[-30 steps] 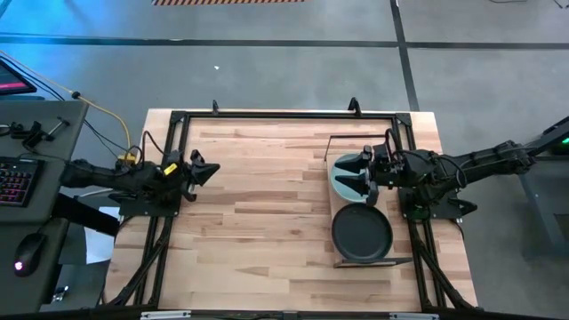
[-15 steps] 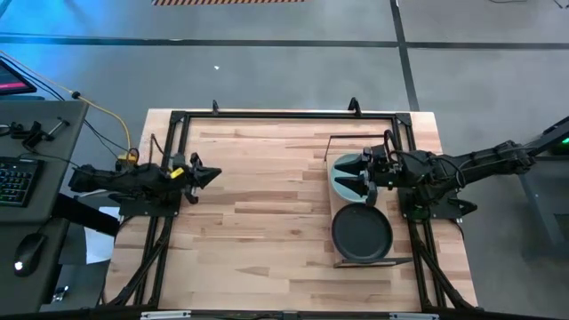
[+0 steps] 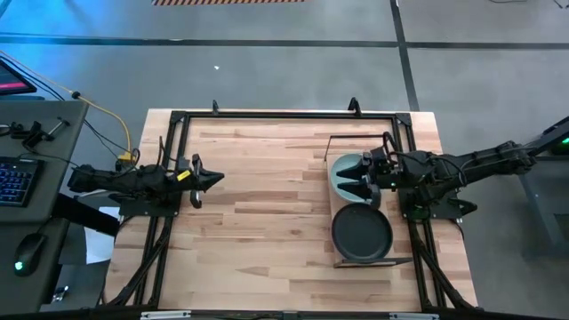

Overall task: Place and stack plates onto a shelf
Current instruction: Return to Home Position

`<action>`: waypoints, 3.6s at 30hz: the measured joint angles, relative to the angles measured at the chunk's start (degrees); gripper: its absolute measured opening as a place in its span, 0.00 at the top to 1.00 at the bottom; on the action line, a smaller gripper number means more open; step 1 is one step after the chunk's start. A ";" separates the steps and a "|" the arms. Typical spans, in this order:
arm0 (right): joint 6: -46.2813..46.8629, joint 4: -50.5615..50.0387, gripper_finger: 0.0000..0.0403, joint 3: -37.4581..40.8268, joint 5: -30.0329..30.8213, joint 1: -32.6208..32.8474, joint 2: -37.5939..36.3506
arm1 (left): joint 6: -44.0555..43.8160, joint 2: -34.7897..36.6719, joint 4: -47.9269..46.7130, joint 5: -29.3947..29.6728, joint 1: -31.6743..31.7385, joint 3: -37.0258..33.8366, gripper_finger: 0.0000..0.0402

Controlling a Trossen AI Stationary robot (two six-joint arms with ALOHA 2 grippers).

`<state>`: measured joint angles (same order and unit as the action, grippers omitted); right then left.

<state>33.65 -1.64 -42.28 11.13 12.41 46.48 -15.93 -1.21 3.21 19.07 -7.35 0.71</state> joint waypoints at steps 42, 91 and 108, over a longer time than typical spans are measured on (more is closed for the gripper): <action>-9.56 1.86 1.00 31.78 -5.19 -3.29 -45.61 | -0.38 0.00 0.01 -0.04 0.00 0.00 1.00; -9.51 2.74 1.00 41.71 -9.15 -4.22 -46.43 | -0.36 1.01 0.03 0.00 -0.17 0.07 1.00; -9.51 2.72 1.00 41.70 -9.21 -4.23 -46.10 | -0.38 0.85 0.04 -0.09 -2.89 0.04 1.00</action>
<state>24.15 1.08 -0.58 1.91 8.19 0.38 -16.32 -0.36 3.25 18.98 -10.24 0.75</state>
